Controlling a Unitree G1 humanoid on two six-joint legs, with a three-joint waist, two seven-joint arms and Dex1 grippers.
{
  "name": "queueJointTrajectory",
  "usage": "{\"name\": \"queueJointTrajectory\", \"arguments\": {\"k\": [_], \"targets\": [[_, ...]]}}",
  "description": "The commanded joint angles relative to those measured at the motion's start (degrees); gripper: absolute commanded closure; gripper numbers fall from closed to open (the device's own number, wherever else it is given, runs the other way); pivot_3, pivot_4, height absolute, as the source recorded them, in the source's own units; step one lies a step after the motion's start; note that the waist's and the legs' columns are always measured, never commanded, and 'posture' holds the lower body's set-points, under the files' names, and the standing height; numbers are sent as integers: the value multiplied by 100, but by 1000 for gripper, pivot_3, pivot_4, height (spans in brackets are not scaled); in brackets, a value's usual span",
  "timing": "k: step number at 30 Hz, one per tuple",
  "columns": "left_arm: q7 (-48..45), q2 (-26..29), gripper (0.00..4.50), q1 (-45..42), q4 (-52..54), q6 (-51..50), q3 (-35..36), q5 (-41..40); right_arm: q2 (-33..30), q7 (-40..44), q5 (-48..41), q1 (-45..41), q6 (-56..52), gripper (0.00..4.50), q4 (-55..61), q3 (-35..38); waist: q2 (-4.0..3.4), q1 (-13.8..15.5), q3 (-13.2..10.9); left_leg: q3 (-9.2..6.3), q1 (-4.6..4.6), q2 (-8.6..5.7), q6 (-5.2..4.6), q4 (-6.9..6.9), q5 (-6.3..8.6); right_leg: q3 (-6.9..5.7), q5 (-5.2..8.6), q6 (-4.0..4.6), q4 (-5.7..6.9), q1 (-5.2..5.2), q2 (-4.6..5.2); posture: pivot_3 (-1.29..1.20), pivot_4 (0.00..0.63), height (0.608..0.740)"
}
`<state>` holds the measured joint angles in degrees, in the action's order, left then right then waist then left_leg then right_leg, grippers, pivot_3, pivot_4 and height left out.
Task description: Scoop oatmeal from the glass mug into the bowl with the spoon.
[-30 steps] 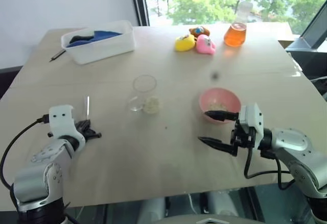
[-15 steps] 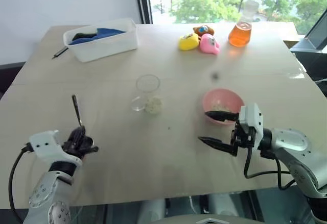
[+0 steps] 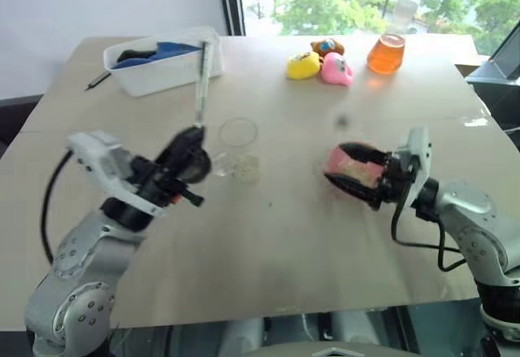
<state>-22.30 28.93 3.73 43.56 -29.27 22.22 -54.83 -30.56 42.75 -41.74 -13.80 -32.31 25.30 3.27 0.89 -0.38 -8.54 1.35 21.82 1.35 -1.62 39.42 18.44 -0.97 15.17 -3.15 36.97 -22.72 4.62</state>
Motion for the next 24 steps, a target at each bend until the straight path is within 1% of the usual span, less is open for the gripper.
{"name": "queueJointTrajectory", "arguments": {"k": [1, 3, 5, 7, 9, 11, 15, 20, 24], "targets": [[-496, 363, 4472, 190, 296, -170, -288, -283, 134, -417, -549, -256, -349, 631, 106, 369, -5, -25, -3, -1, -1, 1, 0, 0, 0, 1, 0, 0, 1, 0, -3, 0, 150, 740], [-872, 580, 4472, 369, 259, -148, -552, -31, 316, -896, -1128, -451, -747, 631, 185, 535, -9, -39, -5, -3, -4, 0, 0, 0, 0, 4, 0, 0, 6, 0, -5, 0, 150, 740], [-1109, 684, 4472, 374, 165, -131, -790, 58, 509, -1419, -1774, -629, -1129, 631, 271, 637, -12, -38, -7, -4, -7, 1, 1, 0, -1, 7, 0, 0, 10, 0, -11, 0, 150, 740], [-1242, 712, 4472, 252, 94, -64, -1113, 298, 826, -2077, -2376, -713, -1380, 631, 385, 618, -14, -25, -8, -7, -7, 1, 4, 0, -3, 6, 0, 0, 15, -1, -13, 0, 150, 740], [-1356, 678, 4472, 168, 50, -16, -1365, 460, 1068, -2484, -2724, -664, -1523, 631, 540, 479, -14, -14, -8, -14, -6, 1, 6, 0, -5, 2, 1, 1, 16, -1, -16, 0, 150, 740], [-1473, 667, 4472, 133, -13, 28, -1533, 603, 1137, -2622, -2993, -612, -1682, 631, 655, 332, -16, -20, -9, -14, -5, 1, 7, -1, -5, 3, 1, 1, 16, -2, -16, 0, 150, 740], [-1654, 661, 4472, 93, -162, 133, -1651, 798, 1051, -2776, -3565, -613, -1907, 631, 677, 219, -16, -26, -10, -10, -3, -3, 6, -1, -5, 8, 1, 0, 11, -3, -14, 0, 150, 740], [-1909, 664, 4472, 93, -252, 330, -1844, 1177, 740, -2812, -3888, -690, -2143, 631, 650, 71, -16, -25, -10, -12, -5, -3, 6, -1, -5, 6, 1, 0, 12, -3, -15, 0, 150, 740], [-2179, 742, 4472, 250, -285, 530, -1909, 1438, 449, -2820, -4143, -744, -2309, 631, 571, 41, -16, -28, -10, -12, -4, -3, 5, -2, -4, 7, 1, 0, 12, -3, -16, 0, 150, 740]]}}
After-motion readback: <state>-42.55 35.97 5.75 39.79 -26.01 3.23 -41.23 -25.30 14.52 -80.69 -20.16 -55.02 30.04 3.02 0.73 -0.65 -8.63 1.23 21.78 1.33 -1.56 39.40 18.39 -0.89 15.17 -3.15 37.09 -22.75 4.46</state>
